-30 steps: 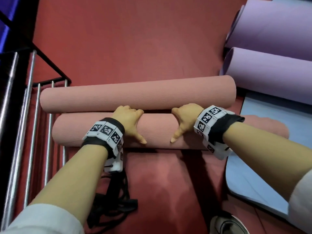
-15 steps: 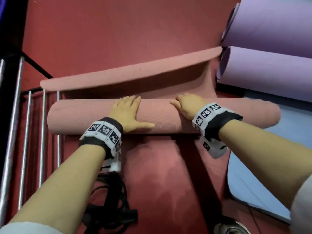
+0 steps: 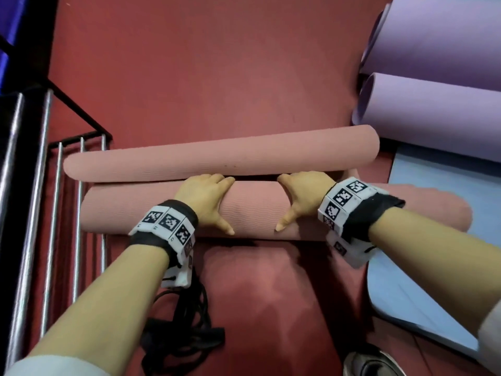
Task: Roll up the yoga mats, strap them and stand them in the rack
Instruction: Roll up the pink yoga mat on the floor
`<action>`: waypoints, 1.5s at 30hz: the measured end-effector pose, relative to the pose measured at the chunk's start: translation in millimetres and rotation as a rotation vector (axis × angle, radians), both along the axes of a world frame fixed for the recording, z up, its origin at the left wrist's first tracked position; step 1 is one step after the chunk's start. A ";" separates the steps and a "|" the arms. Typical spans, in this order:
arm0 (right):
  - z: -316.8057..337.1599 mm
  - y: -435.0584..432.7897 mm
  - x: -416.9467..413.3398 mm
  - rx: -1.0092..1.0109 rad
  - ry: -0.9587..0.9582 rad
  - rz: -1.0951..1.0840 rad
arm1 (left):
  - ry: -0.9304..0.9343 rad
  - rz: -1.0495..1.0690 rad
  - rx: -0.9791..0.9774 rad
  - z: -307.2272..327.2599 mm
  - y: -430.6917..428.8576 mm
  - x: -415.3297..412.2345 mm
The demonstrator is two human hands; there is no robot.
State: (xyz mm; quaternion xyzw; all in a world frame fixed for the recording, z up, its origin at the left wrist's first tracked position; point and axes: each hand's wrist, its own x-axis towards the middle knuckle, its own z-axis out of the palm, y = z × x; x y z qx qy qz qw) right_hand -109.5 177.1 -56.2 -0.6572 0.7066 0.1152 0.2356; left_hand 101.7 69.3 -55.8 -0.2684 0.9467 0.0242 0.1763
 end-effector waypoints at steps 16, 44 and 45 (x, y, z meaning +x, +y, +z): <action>-14.0 -10.7 16.5 -0.327 0.239 -0.045 | 0.061 0.204 -0.164 -12.9 9.0 -22.6; -4.9 -14.9 -10.8 -0.328 0.125 -0.101 | 0.096 0.257 0.106 2.0 -33.6 -42.8; -3.9 -19.4 -12.5 -0.293 0.127 -0.127 | 0.055 0.274 0.140 2.4 -38.7 -46.0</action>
